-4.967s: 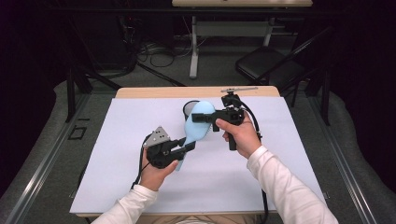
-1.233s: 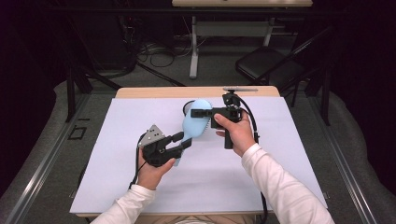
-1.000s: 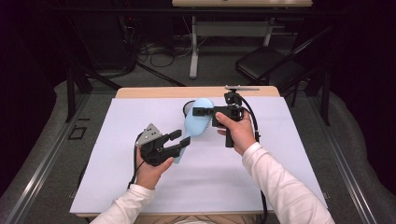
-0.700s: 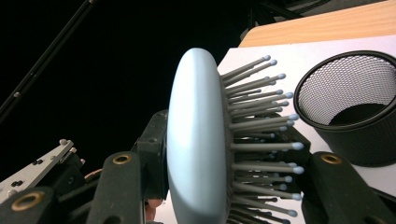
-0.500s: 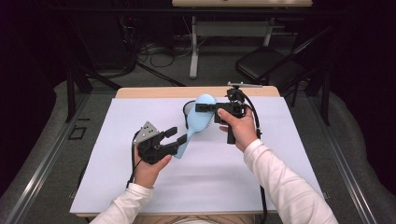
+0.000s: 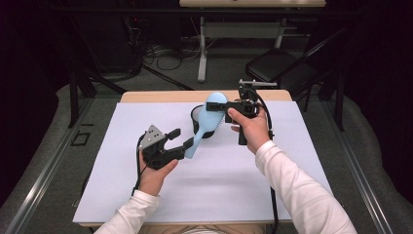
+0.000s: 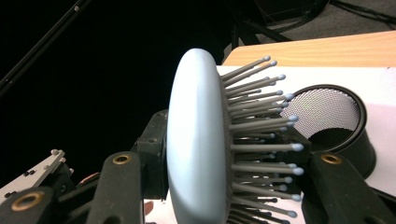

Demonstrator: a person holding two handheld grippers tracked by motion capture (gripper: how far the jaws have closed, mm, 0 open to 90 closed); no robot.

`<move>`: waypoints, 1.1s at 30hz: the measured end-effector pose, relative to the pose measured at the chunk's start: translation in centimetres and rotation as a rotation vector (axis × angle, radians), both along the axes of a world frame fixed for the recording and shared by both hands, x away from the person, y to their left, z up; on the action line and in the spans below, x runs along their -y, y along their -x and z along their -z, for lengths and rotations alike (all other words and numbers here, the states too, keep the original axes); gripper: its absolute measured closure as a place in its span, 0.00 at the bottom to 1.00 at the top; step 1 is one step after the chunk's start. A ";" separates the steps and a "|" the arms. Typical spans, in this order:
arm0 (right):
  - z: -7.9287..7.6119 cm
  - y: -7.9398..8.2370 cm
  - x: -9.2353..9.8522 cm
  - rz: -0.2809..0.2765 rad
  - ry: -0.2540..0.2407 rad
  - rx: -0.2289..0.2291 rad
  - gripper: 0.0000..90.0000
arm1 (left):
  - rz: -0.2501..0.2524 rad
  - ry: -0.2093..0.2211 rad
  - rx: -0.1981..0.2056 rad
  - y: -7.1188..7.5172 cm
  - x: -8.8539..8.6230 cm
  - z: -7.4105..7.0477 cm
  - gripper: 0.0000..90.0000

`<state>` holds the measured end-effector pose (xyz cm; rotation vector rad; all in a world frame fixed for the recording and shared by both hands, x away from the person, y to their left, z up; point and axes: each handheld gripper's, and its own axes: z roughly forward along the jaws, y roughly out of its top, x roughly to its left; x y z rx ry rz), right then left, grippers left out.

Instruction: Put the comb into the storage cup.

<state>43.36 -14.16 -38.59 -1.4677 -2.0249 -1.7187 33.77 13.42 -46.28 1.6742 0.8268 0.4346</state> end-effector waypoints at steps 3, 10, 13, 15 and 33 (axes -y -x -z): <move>-0.3 -0.2 0.0 0.006 0.017 0.010 0.55 | -0.003 -0.014 0.010 0.1 0.0 0.0 0.41; -1.0 -0.5 0.0 0.020 0.038 0.019 0.55 | -0.027 -0.023 0.004 0.0 -0.1 0.1 0.30; -1.4 -0.7 0.0 0.027 0.057 0.026 0.55 | -0.028 -0.027 0.006 -0.1 -0.1 0.2 0.26; -1.7 -0.9 0.0 0.034 0.064 0.030 0.55 | -0.023 -0.028 -0.006 -0.2 -0.1 0.3 0.22; -3.8 -2.0 -0.6 0.079 0.104 0.064 0.54 | -0.023 0.002 -0.050 -0.9 -0.1 0.7 0.17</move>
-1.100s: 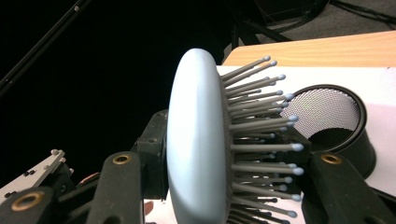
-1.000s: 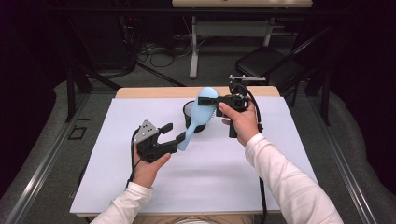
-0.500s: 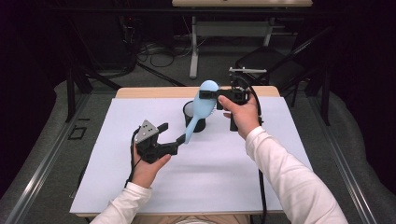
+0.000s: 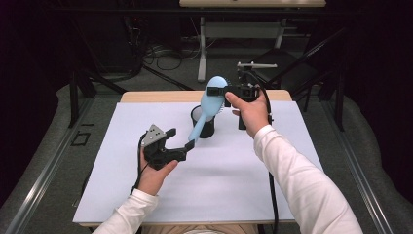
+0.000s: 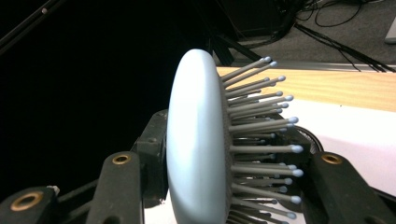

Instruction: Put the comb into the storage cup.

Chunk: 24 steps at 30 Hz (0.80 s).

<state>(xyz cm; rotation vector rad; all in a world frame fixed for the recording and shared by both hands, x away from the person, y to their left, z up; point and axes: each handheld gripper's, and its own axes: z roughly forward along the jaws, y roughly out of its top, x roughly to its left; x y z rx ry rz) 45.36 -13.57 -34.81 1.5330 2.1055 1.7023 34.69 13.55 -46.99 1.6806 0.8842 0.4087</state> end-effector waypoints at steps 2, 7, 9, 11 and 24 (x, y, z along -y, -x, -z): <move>-0.2 -0.1 -0.1 0.006 0.000 0.004 0.54 | -0.002 0.000 0.003 0.0 -0.1 -0.1 0.17; -0.5 -0.7 -0.1 0.031 0.004 0.006 0.54 | 0.000 0.019 -0.010 -0.2 -0.3 -0.1 0.17; -0.6 -1.0 0.0 0.040 0.006 0.007 0.54 | -0.006 0.028 -0.010 -0.2 -0.4 -0.1 0.17; -0.6 -1.3 0.0 0.053 0.012 0.009 0.54 | -0.006 0.023 -0.011 -0.2 -0.5 -0.1 0.16; -1.3 -2.8 0.3 0.119 0.031 0.025 0.54 | 0.002 0.019 -0.029 -0.4 -1.1 0.1 0.04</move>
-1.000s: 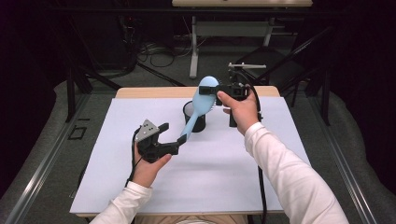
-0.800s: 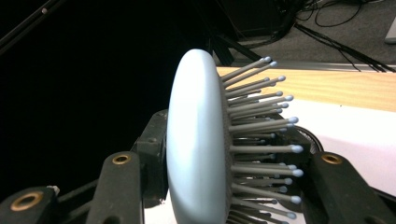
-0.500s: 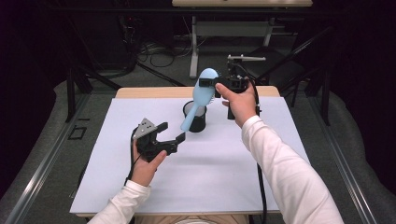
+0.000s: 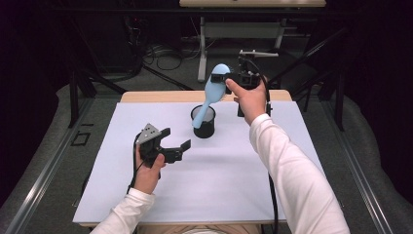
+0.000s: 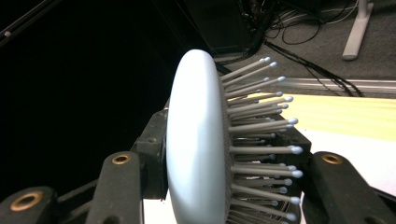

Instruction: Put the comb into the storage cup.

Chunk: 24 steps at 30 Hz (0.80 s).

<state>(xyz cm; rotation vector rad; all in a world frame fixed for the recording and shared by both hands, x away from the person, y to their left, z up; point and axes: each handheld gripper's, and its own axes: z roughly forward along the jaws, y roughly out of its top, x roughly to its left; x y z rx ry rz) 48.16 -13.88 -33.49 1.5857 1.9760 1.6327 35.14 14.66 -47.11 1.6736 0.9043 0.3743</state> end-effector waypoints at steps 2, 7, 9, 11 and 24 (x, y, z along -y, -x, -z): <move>-0.1 -0.1 0.0 0.006 0.004 0.005 0.54 | 0.004 0.004 -0.003 0.0 0.0 -0.1 0.00; -0.5 -0.3 0.0 0.025 0.012 0.015 0.54 | 0.004 0.007 0.000 0.0 -0.1 -0.1 0.01; -0.7 -0.3 0.0 0.029 0.019 0.019 0.54 | 0.000 0.007 0.003 0.1 -0.1 -0.1 0.00; -0.8 -0.4 -0.1 0.034 0.031 0.026 0.54 | 0.000 0.006 0.002 0.1 0.0 -0.2 0.00; -1.3 -0.8 -1.1 0.053 0.077 0.057 0.54 | 0.007 -0.073 0.027 0.3 0.5 -0.2 0.01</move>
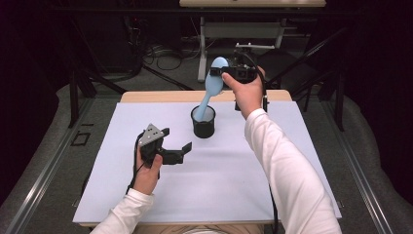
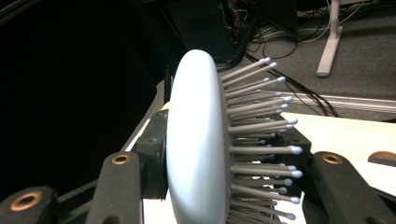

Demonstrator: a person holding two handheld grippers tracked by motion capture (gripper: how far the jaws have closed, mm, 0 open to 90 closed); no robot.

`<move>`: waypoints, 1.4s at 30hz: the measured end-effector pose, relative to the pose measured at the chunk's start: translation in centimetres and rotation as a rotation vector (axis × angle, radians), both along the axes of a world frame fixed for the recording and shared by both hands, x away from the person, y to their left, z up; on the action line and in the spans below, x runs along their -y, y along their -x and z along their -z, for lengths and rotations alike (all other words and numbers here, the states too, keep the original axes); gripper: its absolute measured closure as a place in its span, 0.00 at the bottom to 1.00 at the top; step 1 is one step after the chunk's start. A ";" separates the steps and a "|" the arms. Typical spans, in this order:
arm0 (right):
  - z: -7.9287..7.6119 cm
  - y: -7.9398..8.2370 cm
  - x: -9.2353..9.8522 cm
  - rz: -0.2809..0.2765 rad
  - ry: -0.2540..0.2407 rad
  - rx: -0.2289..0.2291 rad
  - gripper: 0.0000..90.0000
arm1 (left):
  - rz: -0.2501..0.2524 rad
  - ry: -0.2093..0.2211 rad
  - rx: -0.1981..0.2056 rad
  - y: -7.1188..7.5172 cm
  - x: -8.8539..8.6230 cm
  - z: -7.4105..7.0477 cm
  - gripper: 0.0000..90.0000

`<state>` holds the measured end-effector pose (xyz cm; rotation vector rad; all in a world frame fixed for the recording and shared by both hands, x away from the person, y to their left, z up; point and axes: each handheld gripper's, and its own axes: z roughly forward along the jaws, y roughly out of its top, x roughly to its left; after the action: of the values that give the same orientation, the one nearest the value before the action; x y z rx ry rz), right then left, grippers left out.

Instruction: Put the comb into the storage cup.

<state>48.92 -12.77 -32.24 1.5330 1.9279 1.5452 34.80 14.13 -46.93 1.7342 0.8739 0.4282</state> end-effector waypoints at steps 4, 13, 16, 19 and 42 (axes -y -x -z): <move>0.1 -0.1 -0.3 0.009 0.017 0.006 0.54 | 0.005 0.006 -0.001 0.0 0.0 0.0 0.00; 0.6 -0.9 -0.5 0.048 0.040 0.003 0.54 | 0.006 0.022 -0.009 -0.1 -0.1 0.0 0.00; 0.9 -1.1 -0.5 0.062 0.055 0.002 0.54 | 0.006 0.028 -0.007 -0.2 -0.1 0.0 0.00; 1.0 -1.3 -0.6 0.075 0.070 0.004 0.54 | 0.006 0.033 -0.009 -0.2 -0.2 0.0 0.00; 3.1 -2.4 -2.6 0.088 0.132 -0.010 0.54 | -0.009 0.052 -0.012 -0.4 -0.8 -0.2 0.00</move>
<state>51.29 -10.14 -35.30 1.5501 1.8991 1.3492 35.17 14.98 -46.70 1.6876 0.8944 0.3975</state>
